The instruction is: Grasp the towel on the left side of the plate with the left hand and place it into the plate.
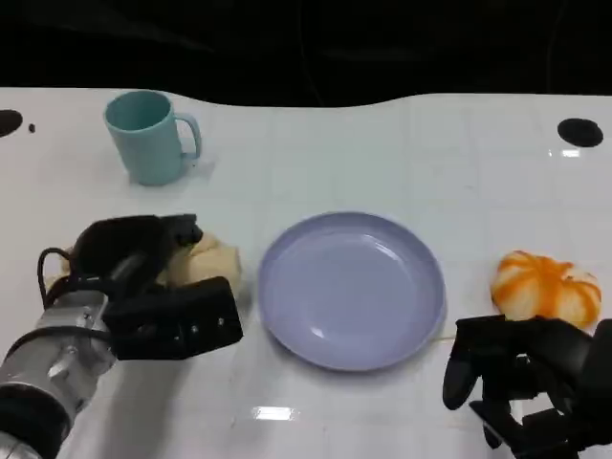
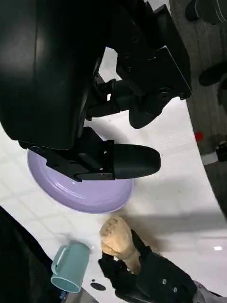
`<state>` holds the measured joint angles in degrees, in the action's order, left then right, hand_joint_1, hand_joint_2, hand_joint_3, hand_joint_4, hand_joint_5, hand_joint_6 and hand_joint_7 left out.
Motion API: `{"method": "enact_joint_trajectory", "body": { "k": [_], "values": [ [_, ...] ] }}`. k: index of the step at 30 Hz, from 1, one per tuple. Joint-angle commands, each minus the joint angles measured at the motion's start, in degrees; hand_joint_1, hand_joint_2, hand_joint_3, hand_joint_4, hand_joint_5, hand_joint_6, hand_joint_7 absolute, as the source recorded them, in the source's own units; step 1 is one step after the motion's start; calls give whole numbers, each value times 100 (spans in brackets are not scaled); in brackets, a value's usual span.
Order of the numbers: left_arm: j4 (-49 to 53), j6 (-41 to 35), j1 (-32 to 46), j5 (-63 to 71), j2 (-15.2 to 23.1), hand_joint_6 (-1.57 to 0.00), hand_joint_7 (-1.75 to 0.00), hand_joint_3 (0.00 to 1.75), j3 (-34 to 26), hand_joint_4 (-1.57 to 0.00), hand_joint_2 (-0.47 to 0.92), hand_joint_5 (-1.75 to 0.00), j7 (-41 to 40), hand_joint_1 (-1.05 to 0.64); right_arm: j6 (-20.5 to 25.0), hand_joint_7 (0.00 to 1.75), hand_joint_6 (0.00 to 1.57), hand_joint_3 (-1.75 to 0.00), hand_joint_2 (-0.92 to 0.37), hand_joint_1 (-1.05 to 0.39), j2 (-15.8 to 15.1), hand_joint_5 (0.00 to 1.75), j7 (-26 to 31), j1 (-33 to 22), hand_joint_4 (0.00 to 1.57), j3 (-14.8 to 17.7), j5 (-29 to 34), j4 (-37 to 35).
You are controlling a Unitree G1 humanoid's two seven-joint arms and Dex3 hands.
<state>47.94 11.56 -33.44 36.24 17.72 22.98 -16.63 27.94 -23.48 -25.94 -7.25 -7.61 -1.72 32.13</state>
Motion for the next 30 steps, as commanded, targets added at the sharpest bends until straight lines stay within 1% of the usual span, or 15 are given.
{"method": "enact_joint_trajectory", "body": {
  "k": [1, 3, 4, 5, 6, 7, 9, 10, 13, 16, 19, 23, 27, 29, 30],
  "values": [
    [-701, 166, 201, -189, 0, -67, -170, 108, -217, -90, 51, -175, -77, -19, -46, 141, 69, -106, -59, 5, -61, 167, -15, 1, 70, 47, -33, -37],
    [-1123, 68, 287, -183, -50, -66, -169, 117, -231, -90, 46, -175, 50, -20, -40, 142, 70, -106, -59, 5, -64, 167, -12, 10, 70, 32, -18, -31],
    [-1291, -1, 327, -180, -69, -69, -161, 116, -240, -89, 46, -175, 126, -21, -45, 142, 70, -106, -59, 5, -65, 167, -11, 12, 71, 28, -14, -30],
    [-1540, -89, 377, -180, -110, -70, -157, 116, -239, -88, 45, -175, 237, -21, -18, 142, 70, -106, -59, 5, -63, 167, -11, 15, 71, 26, -18, -23],
    [-1756, -136, 413, -156, -157, -72, -153, 115, -218, -87, 45, -175, 306, -20, -20, 142, 69, -107, -59, 5, -61, 167, -11, 14, 70, 25, -20, -24],
    [-1943, -188, 442, -125, -214, -73, -152, 115, -193, -87, 45, -175, 359, -20, -33, 142, 69, -107, -59, 5, -57, 167, -15, 11, 70, 28, -29, -28],
    [-2200, -277, 490, -95, -304, -73, -151, 105, -173, -89, 49, -175, 461, -19, -47, 142, 69, -107, -59, 5, -54, 167, -20, 9, 70, 32, -38, -29],
    [-2274, -275, 488, -90, -361, -72, -150, 103, -151, -89, 50, -175, 501, -19, -32, 143, 69, -107, -59, 5, -54, 167, -20, 11, 70, 34, -42, -23],
    [-2414, -330, 458, -55, -501, -70, -161, 105, -85, -91, 49, -175, 624, -19, -12, 143, 69, -108, -58, 5, -58, 167, -7, 17, 71, 25, -21, -14],
    [-2460, -480, 344, 18, -715, -69, -164, 106, 47, -91, 47, -175, 766, -20, 6, 143, 69, -108, -58, 5, -57, 167, -9, 21, 71, 22, -24, -3],
    [-2474, -645, 259, 54, -887, -64, -173, 105, 145, -89, 46, -175, 955, -20, 69, 142, 69, -107, -58, 5, -61, 167, -2, 35, 70, 15, -16, 23],
    [-2311, -757, 111, 216, -1109, -65, -172, 104, 398, -90, 47, -175, 1091, -21, 126, 142, 69, -107, -59, 5, -58, 168, -5, 57, 70, -3, -17, 58],
    [-2271, -839, 53, 172, -1288, -64, -173, 103, 486, -89, 46, -175, 1290, -19, 137, 142, 69, -105, -60, 5, -50, 168, -5, 62, 69, -9, -23, 64],
    [-2284, -877, 34, 123, -1337, -65, -161, 100, 506, -87, 50, -175, 1484, -19, 156, 142, 69, -105, -60, 4, -35, 168, -2, 58, 69, -3, -44, 82],
    [-2317, -958, 25, 89, -1367, -68, -144, 97, 509, -83, 54, -175, 1650, -19, 148, 142, 69, -105, -60, 5, -32, 168, -2, 54, 69, -4, -48, 87]
  ]
}}
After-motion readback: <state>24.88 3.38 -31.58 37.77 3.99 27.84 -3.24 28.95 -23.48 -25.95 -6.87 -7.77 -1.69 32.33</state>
